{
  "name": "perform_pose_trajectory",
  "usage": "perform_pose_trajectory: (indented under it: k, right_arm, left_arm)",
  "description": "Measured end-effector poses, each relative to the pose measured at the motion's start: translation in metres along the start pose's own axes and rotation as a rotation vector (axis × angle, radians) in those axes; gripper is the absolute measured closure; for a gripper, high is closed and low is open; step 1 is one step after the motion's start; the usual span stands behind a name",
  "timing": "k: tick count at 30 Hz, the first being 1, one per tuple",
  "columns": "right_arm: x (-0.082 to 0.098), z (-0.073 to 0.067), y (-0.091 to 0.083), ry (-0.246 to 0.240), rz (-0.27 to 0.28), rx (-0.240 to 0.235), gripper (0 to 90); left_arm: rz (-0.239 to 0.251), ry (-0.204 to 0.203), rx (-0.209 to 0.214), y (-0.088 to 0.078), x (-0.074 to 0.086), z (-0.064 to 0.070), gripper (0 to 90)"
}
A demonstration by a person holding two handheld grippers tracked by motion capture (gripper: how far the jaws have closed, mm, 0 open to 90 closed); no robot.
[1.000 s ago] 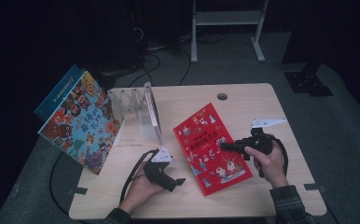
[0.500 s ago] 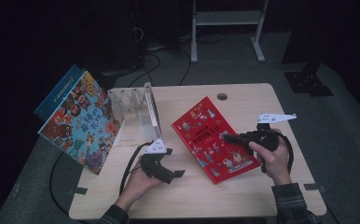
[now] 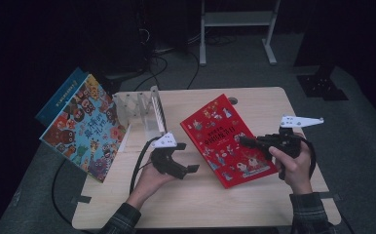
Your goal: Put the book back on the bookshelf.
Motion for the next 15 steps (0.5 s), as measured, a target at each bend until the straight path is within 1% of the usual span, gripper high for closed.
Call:
perform_pose_trajectory:
  k: [3,5,6,7,8,9,10,11,12,14,15]
  right_arm:
    - [-0.002,-0.002,-0.003,-0.001,0.011,-0.001,87.9]
    - [-0.004,-0.003,-0.005,-0.006,0.016,-0.004,87.9]
    - [-0.005,-0.003,-0.006,-0.004,0.024,-0.009,88.0]
    - [-0.005,-0.004,-0.007,-0.004,0.028,-0.013,88.0]
    - [-0.005,-0.004,-0.007,-0.004,0.028,-0.013,88.0]
    - [-0.006,-0.006,-0.008,-0.005,0.033,-0.024,88.0]
    - [-0.006,-0.006,-0.008,-0.005,0.033,-0.024,88.0]
    - [-0.007,-0.007,-0.008,-0.006,0.041,-0.031,87.9]
    - [-0.008,-0.008,-0.008,-0.005,0.042,-0.035,88.0]
    - [-0.008,-0.009,-0.008,-0.012,0.048,-0.037,87.9]
    - [-0.009,-0.01,-0.008,-0.013,0.047,-0.042,87.9]
  left_arm:
    - [0.024,-0.001,-0.002,-0.002,-0.011,-0.003,0.0]
    - [0.053,-0.014,0.006,-0.003,-0.019,-0.005,0.0]
    - [0.053,-0.014,0.006,-0.003,-0.019,-0.005,0.0]
    - [0.076,-0.014,0.012,-0.006,-0.026,-0.007,0.0]
    - [0.076,-0.014,0.012,-0.006,-0.026,-0.007,0.0]
    - [0.092,-0.015,0.019,-0.007,-0.033,-0.008,0.0]
    - [0.092,-0.015,0.019,-0.007,-0.033,-0.008,0.0]
    - [0.108,-0.02,0.027,-0.009,-0.039,-0.008,0.0]
    - [0.115,-0.023,0.032,-0.009,-0.041,-0.008,0.0]
    - [0.116,-0.022,0.036,-0.01,-0.043,-0.008,0.0]
    - [0.122,-0.023,0.045,-0.011,-0.045,-0.008,0.0]
Point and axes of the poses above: each handheld gripper's, and its own axes: y roughly forward along the jaws, x roughly out of its underside, z roughly to its right, the point moved 4 cm from there along y, roughly forward along the jaws, and after that the axes turned 12 degrees about -y, right-handed, at the moved point
